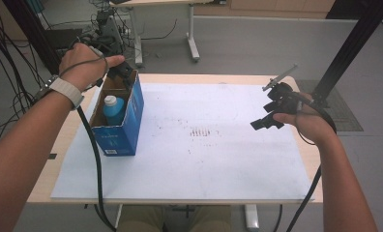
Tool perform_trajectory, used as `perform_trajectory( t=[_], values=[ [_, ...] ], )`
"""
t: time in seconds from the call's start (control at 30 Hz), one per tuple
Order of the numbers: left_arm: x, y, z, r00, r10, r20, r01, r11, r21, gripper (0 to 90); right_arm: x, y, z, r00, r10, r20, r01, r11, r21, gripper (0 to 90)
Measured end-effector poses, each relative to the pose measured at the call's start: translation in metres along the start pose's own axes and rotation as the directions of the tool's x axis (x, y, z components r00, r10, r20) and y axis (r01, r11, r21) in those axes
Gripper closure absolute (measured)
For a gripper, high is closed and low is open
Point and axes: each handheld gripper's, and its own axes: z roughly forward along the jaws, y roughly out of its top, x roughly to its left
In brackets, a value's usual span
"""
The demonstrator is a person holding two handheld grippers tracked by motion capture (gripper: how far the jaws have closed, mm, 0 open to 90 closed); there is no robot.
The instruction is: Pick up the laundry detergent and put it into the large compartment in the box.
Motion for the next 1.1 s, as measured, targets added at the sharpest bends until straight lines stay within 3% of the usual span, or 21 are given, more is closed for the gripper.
perform_trajectory(
  t=[0.27,0.47,0.73,0.83,0.97,1.07,1.1],
  values=[
    [-0.022,0.000,-0.026,0.9976,0.053,-0.044,-0.054,0.9983,-0.024,9.7,0.000,-0.001,-0.002,1.0000,0.001,0.002,-0.001,1.000,-0.005,10.1],
    [-0.034,0.002,-0.036,0.9949,0.097,-0.029,-0.098,0.9947,-0.032,9.7,0.000,-0.001,-0.004,1.0000,-0.002,0.005,0.002,1.000,-0.005,10.1],
    [-0.043,0.008,-0.045,0.9821,0.188,0.011,-0.187,0.9818,-0.031,8.2,0.001,-0.003,-0.008,0.9999,0.002,0.011,-0.002,1.000,-0.008,10.1],
    [-0.045,0.012,-0.043,0.9784,0.205,0.030,-0.204,0.9787,-0.019,7.7,0.000,-0.004,-0.009,0.9999,0.006,0.012,-0.006,1.000,-0.008,10.1],
    [-0.047,0.014,-0.041,0.9629,0.264,0.058,-0.263,0.9646,-0.021,7.1,0.001,-0.005,-0.010,0.9999,0.010,0.013,-0.009,1.000,-0.008,10.1],
    [-0.049,0.015,-0.040,0.9458,0.315,0.079,-0.313,0.9491,-0.031,6.9,0.001,-0.005,-0.011,0.9998,0.011,0.014,-0.010,1.000,-0.008,10.1],
    [-0.052,0.015,-0.040,0.9376,0.339,0.077,-0.338,0.9408,-0.032,7.1,0.000,-0.006,-0.011,0.9998,0.012,0.015,-0.011,1.000,-0.009,10.1]
  ],
)
